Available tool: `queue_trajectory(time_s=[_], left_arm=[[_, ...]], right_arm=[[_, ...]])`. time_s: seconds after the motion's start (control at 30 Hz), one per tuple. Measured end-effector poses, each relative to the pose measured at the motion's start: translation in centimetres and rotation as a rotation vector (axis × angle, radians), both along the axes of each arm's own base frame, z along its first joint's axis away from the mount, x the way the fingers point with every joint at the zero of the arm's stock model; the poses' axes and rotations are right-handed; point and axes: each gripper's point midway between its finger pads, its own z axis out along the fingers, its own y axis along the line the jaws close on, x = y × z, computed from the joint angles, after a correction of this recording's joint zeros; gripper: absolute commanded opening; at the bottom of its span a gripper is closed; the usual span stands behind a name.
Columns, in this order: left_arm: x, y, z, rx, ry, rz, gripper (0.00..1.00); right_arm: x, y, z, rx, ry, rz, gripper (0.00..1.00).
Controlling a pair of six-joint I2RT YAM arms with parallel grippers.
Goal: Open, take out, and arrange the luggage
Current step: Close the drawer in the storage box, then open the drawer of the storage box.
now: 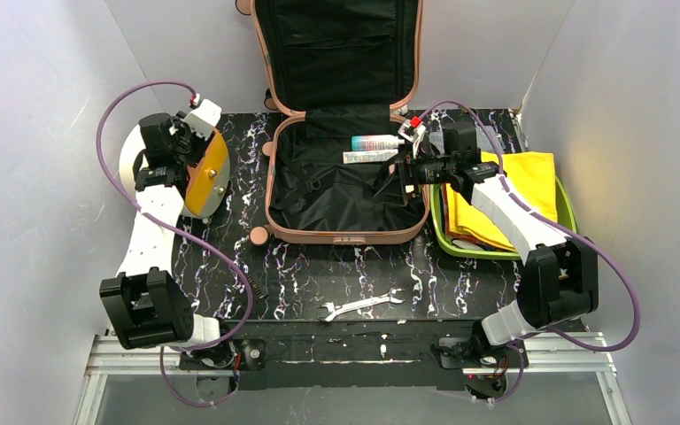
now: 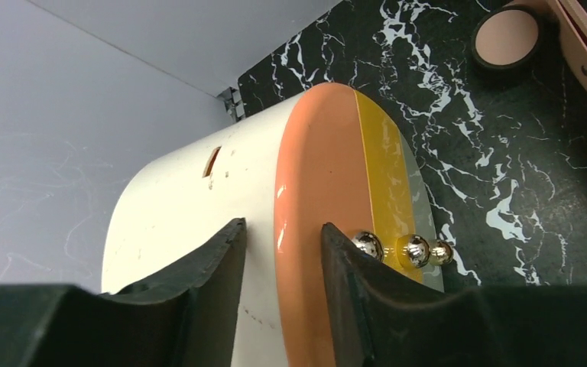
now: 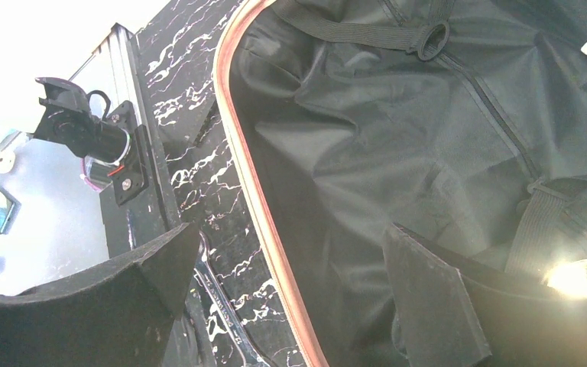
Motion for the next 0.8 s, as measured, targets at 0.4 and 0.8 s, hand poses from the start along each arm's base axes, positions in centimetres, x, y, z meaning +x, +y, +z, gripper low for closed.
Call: queue_trajectory(time_s=[0.4,0.8], left_arm=[[0.1,-0.6,1.0,-0.036,-0.026,-0.059,0.88],[-5.6,-8.7,4.2,0.094,-0.003,-0.641,0.98]], right_arm=[[-0.1,0.0,0.2,0.002,-0.006,0.001,0.98],[0.0,0.0,0.1,-0.001,-0.015,0.001,0.98]])
